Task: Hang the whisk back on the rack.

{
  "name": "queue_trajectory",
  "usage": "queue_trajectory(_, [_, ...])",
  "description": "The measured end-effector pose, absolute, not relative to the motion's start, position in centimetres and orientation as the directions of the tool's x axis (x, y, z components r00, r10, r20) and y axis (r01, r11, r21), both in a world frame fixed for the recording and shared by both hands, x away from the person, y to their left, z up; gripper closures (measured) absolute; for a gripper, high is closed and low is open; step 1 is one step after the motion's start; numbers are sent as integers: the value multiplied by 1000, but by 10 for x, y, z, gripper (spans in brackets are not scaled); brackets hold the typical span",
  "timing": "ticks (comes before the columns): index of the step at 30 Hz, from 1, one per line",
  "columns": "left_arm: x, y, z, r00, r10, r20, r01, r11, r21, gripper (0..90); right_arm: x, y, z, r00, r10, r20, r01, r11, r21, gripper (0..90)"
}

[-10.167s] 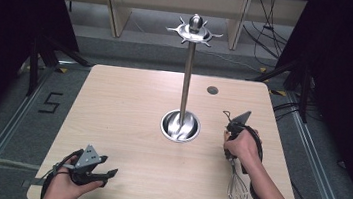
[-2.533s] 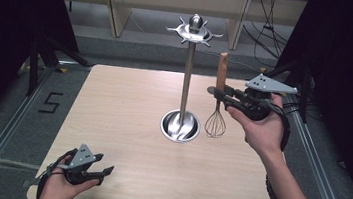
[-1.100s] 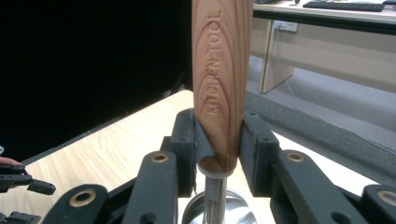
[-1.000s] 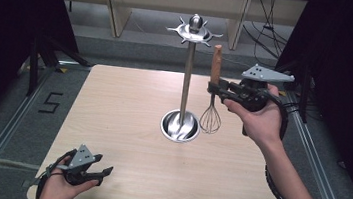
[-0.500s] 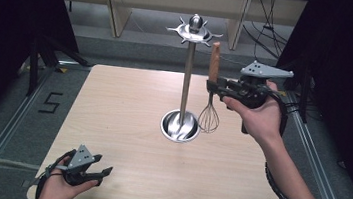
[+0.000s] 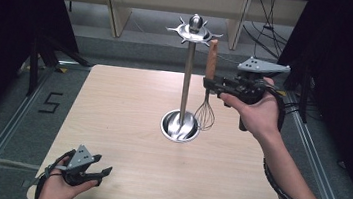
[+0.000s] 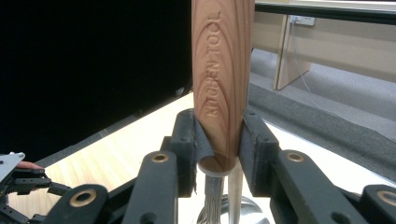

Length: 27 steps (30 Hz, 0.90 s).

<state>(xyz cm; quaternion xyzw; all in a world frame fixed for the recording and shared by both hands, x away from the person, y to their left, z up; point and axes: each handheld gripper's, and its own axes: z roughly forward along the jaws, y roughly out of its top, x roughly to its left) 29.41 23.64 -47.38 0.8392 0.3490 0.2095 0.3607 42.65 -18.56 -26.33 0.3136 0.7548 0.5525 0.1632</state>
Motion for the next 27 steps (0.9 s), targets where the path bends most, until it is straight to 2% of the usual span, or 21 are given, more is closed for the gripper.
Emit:
queue_trajectory(2, [295,237,-473,675,728,123,419,-514,749,413,428,-185,-263,-756,648,89,285,204,937,704])
queue_trajectory(3, [293,233,-476,642,762,78,440,-450,777,412,427,-184,-263,-753,649,111,306,196,932,704])
queue_trajectory(8, [294,234,-475,653,752,86,431,-463,775,412,433,-182,-264,-755,648,106,307,206,929,704])
queue_trajectory(9, [294,237,-474,667,738,101,432,-494,755,412,433,-181,-265,-751,649,124,328,203,922,704])
queue_trajectory(10, [293,235,-475,659,748,79,445,-472,761,412,433,-180,-265,-746,652,135,345,206,916,703])
queue_trajectory(11, [293,236,-475,661,746,84,442,-477,760,412,436,-179,-267,-751,653,102,325,231,917,702])
queue_trajectory(12, [293,236,-474,661,745,92,437,-482,759,413,434,-177,-267,-739,659,137,357,211,910,702])
queue_trajectory(13, [295,237,-474,671,733,113,422,-503,754,412,436,-176,-269,-743,659,118,338,217,916,689])
queue_trajectory(14, [293,235,-476,646,759,82,435,-454,777,413,436,-176,-269,-743,660,111,331,218,918,641])
queue_trajectory(15, [294,235,-476,651,753,90,424,-460,780,412,433,-175,-269,-734,664,142,354,195,915,558])
queue_trajectory(16, [291,234,-476,637,769,60,456,-438,775,412,431,-176,-271,-725,682,101,314,197,929,504])
queue_trajectory(18, [291,237,-474,655,753,66,455,-462,761,412,425,-181,-277,-713,700,49,266,204,942,441])
queue_trajectory(22, [292,238,-474,664,742,93,430,-480,765,413,404,-202,-311,-686,726,56,280,192,941,433])
queue_trajectory(23, [288,233,-476,615,788,31,474,-400,784,413,398,-211,-327,-682,730,44,290,214,933,431])
queue_trajectory(24, [292,237,-474,654,750,99,423,-471,774,413,391,-218,-342,-665,745,43,306,220,926,430])
queue_trajectory(25, [294,237,-474,663,739,118,405,-487,774,414,384,-228,-361,-663,748,31,334,258,906,427])
queue_trajectory(26, [292,235,-475,649,757,77,433,-451,781,414,379,-234,-372,-664,747,20,344,282,896,427])
queue_trajectory(27, [292,234,-475,642,763,76,442,-449,777,414,371,-240,-386,-642,766,48,399,280,873,428])
